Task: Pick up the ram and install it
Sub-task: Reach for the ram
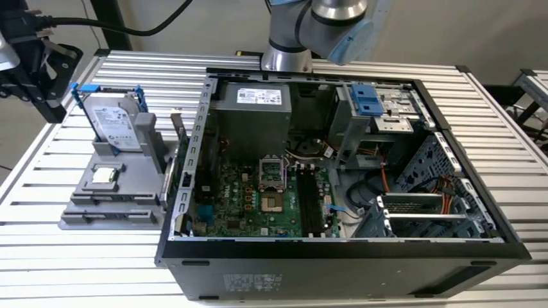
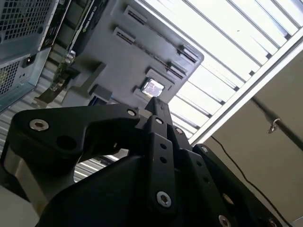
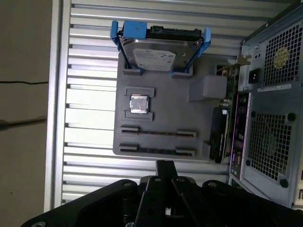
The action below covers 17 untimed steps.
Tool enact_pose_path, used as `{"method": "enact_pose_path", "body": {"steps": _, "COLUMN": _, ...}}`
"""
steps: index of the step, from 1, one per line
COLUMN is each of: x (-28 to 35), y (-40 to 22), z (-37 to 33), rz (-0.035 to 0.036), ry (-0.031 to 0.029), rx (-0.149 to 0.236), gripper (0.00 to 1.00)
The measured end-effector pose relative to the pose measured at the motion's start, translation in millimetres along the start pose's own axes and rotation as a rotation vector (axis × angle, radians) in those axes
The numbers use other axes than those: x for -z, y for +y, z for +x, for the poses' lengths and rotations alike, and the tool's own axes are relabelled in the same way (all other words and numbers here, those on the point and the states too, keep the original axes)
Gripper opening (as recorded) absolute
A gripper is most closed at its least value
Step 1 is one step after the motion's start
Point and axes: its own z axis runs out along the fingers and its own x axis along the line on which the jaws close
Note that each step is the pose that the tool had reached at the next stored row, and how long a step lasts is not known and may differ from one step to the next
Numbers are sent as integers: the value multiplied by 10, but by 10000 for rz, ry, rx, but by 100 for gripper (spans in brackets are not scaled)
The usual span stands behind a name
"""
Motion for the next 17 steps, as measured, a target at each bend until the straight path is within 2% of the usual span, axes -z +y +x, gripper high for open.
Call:
{"method": "enact_pose_path", "body": {"steps": 3, "x": 0, "y": -1, "z": -1, "rz": 5, "ry": -13, "rx": -310, "gripper": 0}}
{"method": "enact_pose_path", "body": {"steps": 11, "x": 0, "y": -2, "z": -1, "rz": 25, "ry": -73, "rx": -1573, "gripper": 0}}
{"method": "enact_pose_path", "body": {"steps": 17, "x": 0, "y": -5, "z": -1, "rz": 27, "ry": -77, "rx": -1633, "gripper": 0}}
